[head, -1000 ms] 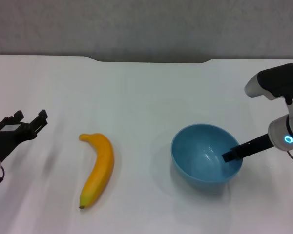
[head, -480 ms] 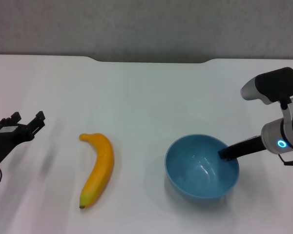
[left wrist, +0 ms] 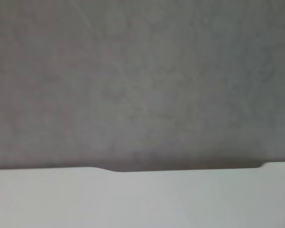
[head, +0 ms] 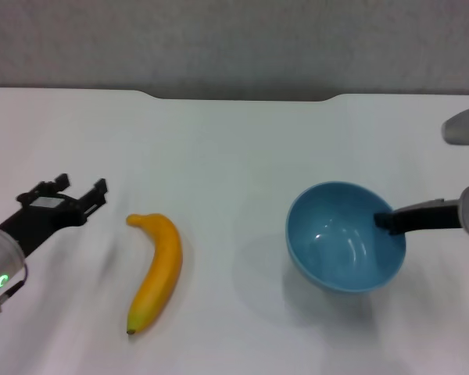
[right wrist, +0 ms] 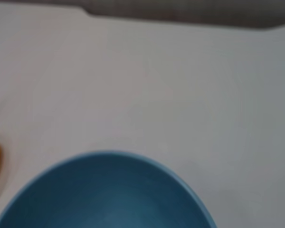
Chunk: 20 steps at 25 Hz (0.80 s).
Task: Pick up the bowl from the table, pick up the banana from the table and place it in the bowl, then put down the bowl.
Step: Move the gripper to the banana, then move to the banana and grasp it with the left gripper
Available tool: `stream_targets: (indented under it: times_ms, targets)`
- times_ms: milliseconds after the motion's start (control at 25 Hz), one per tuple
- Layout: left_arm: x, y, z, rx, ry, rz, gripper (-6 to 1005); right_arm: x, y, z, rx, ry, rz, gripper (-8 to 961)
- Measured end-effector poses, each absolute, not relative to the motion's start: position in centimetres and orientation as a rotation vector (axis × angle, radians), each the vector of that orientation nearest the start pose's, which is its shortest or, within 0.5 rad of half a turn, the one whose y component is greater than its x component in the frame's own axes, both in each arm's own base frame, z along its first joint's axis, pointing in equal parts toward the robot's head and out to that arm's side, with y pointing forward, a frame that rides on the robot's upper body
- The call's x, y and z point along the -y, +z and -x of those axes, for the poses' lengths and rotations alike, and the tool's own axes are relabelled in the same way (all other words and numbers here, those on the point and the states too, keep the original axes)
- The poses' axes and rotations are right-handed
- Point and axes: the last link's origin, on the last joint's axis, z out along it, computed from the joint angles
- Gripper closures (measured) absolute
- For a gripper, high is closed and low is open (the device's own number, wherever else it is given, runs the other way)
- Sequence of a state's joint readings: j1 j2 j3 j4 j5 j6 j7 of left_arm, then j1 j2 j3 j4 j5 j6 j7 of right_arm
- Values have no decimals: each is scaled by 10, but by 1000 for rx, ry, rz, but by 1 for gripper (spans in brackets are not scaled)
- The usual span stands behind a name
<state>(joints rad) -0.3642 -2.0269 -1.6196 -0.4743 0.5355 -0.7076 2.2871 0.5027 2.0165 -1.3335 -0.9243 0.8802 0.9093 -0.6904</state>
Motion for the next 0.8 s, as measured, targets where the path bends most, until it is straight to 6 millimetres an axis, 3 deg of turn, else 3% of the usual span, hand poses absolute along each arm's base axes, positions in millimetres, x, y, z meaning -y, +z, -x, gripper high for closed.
stream_targets:
  times_ms: [240, 560, 800]
  targets:
    - [-369, -13, 302, 877, -596, 2004, 259, -388, -8, -276, -1202, 49, 2235, 918]
    - [-364, -18, 272, 916, -454, 2052, 256, -386, -8, -278, -1199, 53, 2227, 918]
    - [-357, -30, 266, 977, -275, 2092, 252, -388, -7, -276, -1191, 58, 2223, 918]
